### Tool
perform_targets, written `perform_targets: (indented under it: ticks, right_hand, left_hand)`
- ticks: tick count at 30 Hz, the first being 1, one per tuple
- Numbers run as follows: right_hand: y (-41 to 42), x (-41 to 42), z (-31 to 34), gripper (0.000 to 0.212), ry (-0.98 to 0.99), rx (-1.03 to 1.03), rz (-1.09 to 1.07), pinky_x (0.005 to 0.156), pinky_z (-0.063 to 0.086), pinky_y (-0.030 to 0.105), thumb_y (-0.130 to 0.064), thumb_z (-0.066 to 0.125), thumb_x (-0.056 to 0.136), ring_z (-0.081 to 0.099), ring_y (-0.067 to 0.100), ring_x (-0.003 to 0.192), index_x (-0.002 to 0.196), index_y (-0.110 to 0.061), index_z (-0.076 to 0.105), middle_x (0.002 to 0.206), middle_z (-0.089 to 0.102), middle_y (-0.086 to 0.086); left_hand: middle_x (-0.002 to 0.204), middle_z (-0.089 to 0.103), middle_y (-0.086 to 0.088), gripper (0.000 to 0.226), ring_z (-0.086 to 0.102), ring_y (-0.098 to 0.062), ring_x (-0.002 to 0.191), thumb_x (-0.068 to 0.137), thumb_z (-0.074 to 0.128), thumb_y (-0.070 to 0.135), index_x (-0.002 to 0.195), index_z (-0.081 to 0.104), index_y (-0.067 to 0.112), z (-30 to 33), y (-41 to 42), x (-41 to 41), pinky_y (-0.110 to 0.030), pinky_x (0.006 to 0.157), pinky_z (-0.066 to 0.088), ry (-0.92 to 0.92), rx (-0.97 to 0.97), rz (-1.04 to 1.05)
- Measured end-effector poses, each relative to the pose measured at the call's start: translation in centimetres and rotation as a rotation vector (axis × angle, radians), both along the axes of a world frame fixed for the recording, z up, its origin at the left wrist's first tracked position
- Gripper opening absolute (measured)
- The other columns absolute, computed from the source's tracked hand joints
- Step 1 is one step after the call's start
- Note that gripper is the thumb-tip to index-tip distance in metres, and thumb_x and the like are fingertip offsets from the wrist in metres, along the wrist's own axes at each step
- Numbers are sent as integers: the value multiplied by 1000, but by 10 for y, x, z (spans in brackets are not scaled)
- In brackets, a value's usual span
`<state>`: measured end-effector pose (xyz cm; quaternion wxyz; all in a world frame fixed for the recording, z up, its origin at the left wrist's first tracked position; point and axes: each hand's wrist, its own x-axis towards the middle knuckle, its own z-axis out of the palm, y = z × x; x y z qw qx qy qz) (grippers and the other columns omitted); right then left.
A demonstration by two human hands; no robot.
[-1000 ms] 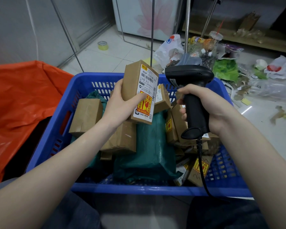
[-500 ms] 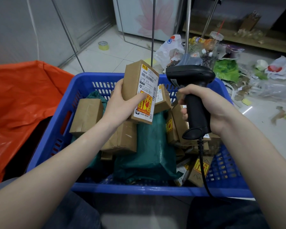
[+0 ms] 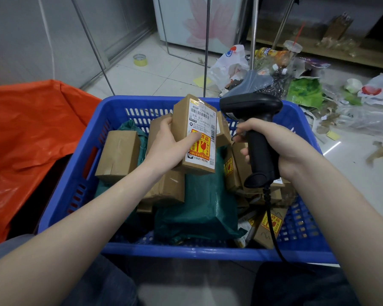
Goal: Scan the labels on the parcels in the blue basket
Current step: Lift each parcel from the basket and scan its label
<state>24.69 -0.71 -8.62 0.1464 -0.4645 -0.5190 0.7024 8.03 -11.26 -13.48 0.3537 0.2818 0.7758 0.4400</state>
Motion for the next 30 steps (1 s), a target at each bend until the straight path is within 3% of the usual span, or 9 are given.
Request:
perform_targets:
  ticks: [3,8,11,14,17,21,23,26,30]
  right_hand:
    - [-1,-5,-10,21,-3,5,-8,48,50,24,-22,69,80,59,13,51,97,-10,66,76,68,5]
    - [-8,-12,-28,35,-39,-45,-11,75,58,38,-27,72,78,70,25,91,110,-14,65,102,74,10]
    - [-12,-13,-31,36,-67,-41,-5,71,57,35,-28,71,79,70,26,88,112,-16,63,99,74,10]
    - [-16,-12,-37,32,-104,-30,19,71,55,35,-29,71,80,68,27,87,109,-16,63,97,72,10]
    - [-20,-12,-42,22,-132,-41,71,62,53,31,-28,71,81,66,23,74,98,-17,63,84,70,7]
    - [-20,-13,-52,24,-186,-39,130,78,57,40,-30,72,80,69,26,84,100,-20,63,92,72,8]
    - [-20,-12,-54,25,-208,-34,144,88,54,45,-32,72,80,68,28,92,101,-21,62,97,72,8]
    - [-20,-11,-56,23,-207,-37,157,89,53,45,-32,71,81,67,28,94,99,-22,62,98,71,8]
    - [-19,-12,-58,27,-202,-45,181,83,53,40,-32,70,82,65,25,91,105,-20,62,98,69,7]
  left_hand:
    - [124,61,-2,76,69,-17,95,81,65,47,141,21,29,-3,1,-1,-40,85,57,-9,-22,10]
    - [111,69,0,72,70,-13,92,85,58,52,140,19,26,-8,-2,1,-39,91,53,-60,-75,-48]
    - [104,69,3,60,68,-11,91,87,55,52,128,25,19,-11,-4,2,-35,88,54,-93,-144,-86]
    - [96,62,10,49,62,-3,85,90,49,52,117,24,19,-14,-6,1,-21,68,49,-92,-237,-154]
    - [96,57,11,54,53,3,79,92,44,53,128,28,17,-18,-8,1,-17,58,38,-66,-308,-216]
    - [111,63,3,62,60,-7,89,94,37,55,139,34,13,-25,-7,3,-21,71,42,-49,-377,-267]
    - [120,63,1,57,58,-13,101,95,31,56,133,48,17,-27,-7,3,-26,85,36,-57,-410,-287]
    - [123,63,0,50,54,-12,101,97,25,55,117,60,25,-28,-7,5,-28,90,32,-86,-434,-311]
    - [133,57,-3,55,52,-14,105,97,26,55,135,44,20,-30,-5,6,-31,90,36,-59,-431,-314]
